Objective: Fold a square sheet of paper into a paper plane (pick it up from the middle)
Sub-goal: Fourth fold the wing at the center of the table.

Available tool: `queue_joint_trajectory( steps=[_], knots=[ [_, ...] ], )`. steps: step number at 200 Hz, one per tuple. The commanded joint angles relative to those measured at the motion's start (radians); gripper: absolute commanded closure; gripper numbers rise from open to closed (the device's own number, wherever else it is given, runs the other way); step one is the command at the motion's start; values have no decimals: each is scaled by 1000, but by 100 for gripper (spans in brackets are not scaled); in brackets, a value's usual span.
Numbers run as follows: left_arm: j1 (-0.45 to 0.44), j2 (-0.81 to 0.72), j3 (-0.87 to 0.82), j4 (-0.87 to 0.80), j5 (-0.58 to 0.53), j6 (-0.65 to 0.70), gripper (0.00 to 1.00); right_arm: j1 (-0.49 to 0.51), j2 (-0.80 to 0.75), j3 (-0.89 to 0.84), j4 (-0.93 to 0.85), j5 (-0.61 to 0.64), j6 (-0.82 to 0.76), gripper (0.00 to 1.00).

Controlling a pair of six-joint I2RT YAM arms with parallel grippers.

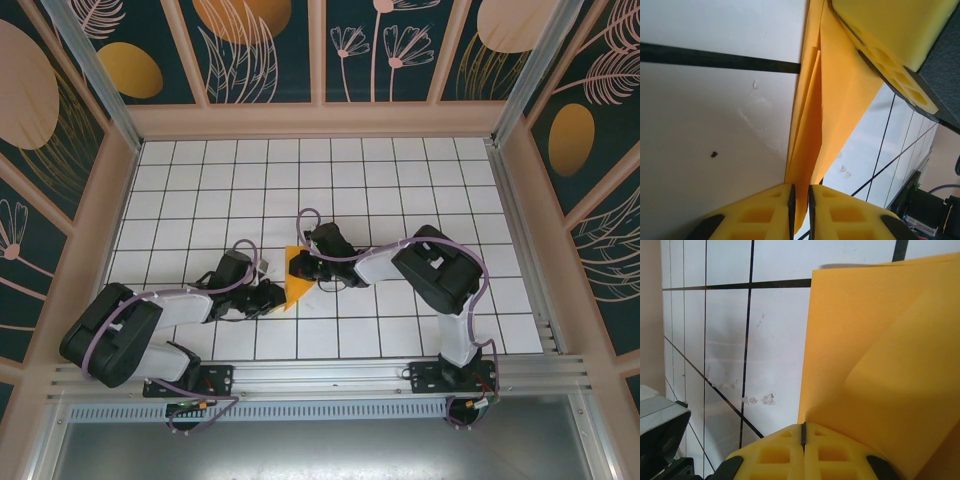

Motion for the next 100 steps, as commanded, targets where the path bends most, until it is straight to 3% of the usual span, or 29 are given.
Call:
queue_joint_trajectory(
  steps=[1, 24, 100],
  knots=[
    [-1, 24, 11, -99, -50, 34, 87, 7, 52, 1, -88, 41, -16, 98],
    [-1, 39, 10, -112, -69, 24, 99, 8, 54, 3, -91, 41, -16, 98],
    [-2, 36, 18, -188, -139, -3, 100, 7, 59, 9, -113, 56, -22, 98]
  ],
)
